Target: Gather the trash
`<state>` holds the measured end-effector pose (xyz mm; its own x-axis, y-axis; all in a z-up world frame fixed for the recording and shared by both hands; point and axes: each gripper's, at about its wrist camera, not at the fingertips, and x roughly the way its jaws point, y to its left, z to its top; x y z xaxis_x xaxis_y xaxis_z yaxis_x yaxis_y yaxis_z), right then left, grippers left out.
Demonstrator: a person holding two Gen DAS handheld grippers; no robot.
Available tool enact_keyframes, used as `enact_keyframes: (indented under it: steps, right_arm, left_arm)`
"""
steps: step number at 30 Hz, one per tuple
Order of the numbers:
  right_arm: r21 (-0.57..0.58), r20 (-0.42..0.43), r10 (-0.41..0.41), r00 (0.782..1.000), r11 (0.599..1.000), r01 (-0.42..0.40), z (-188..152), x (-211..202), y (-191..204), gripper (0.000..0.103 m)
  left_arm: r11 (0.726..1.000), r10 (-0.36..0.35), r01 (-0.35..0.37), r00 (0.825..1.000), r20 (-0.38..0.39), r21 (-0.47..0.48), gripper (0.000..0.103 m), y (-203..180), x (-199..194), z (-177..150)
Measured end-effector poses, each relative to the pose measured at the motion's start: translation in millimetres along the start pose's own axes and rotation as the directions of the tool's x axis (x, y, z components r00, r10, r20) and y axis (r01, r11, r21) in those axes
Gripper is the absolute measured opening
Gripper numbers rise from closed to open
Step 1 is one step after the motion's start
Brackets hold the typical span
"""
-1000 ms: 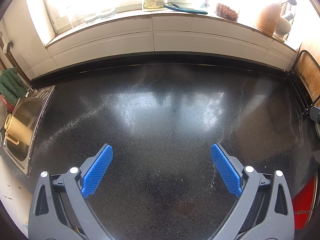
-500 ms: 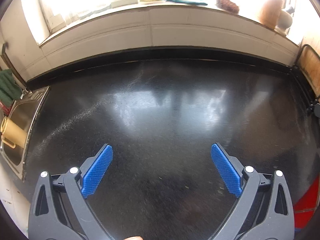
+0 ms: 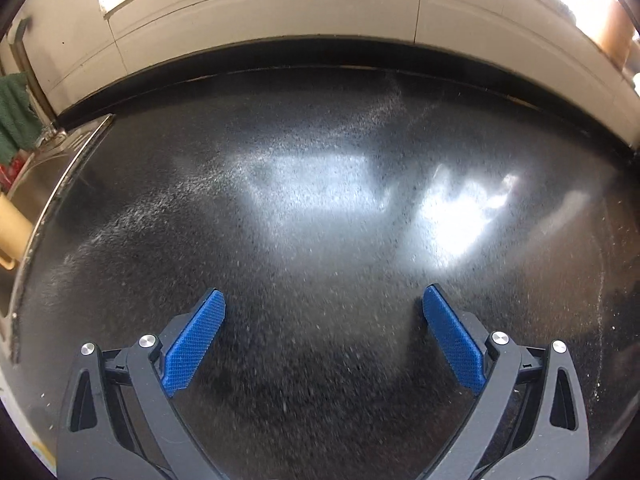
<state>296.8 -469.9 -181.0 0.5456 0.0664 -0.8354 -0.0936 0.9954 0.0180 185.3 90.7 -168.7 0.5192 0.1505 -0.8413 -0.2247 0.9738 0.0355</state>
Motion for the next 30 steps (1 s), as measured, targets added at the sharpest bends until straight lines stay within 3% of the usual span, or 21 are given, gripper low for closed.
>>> enact_keyframes:
  steps: [3, 30]
  right_arm:
    - [-0.006, 0.023, 0.004, 1.000, 1.000, -0.004, -2, 1, 1, 0.096]
    - [-0.002, 0.022, 0.013, 1.000, 1.000, -0.013, -2, 0, 1, 0.098]
  left_arm:
    - [0.999, -0.022, 0.021, 0.999, 0.036, 0.024, 0.097, 5, 2, -1]
    - [1.000, -0.014, 0.014, 0.999, 0.035, 0.009, 0.097, 14, 4, 1]
